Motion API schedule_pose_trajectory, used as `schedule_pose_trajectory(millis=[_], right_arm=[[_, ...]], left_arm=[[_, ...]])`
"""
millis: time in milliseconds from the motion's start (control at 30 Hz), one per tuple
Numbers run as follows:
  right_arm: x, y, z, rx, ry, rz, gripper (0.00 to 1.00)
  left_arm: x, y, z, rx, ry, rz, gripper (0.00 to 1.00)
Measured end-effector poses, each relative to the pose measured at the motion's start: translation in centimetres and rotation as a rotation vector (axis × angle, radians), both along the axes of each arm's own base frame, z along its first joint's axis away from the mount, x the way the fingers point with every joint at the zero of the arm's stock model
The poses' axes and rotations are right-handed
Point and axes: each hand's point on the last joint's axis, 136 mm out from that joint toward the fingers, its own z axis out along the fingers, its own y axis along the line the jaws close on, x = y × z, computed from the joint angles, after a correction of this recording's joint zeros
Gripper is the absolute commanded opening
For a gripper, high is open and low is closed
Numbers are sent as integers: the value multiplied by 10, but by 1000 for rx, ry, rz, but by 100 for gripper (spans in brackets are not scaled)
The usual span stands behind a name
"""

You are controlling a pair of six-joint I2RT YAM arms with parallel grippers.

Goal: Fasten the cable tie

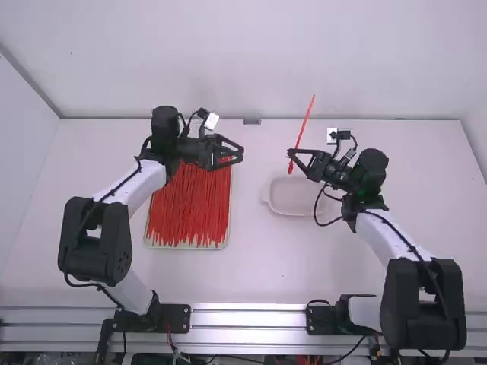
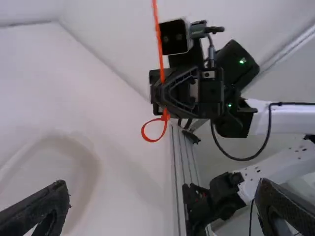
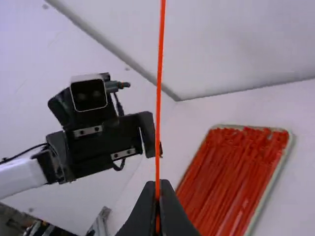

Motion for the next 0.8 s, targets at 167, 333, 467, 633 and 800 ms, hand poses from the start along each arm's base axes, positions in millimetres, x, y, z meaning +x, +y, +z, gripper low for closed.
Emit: schedule_pose_trajectory(millis=[167,333,467,633,800], right_arm=[[0,-7,-28,-41,32,-67,0],[1,-16,-61,-99,106,-141,0],[1,-29,-96,-176,180,-234,0],[2,-46,-127,-273,242,-355,0],[-1,-41,-143,-366,236,-413,0]], left_arm=[[-6,2,-36,66,104,45,99],[-11,6,-59,138,147,76,99],[-15,10,-77,212,156,103,99],[-10,17,-98,321,157,162,99],[-5,23,-109,389,140,205,99]])
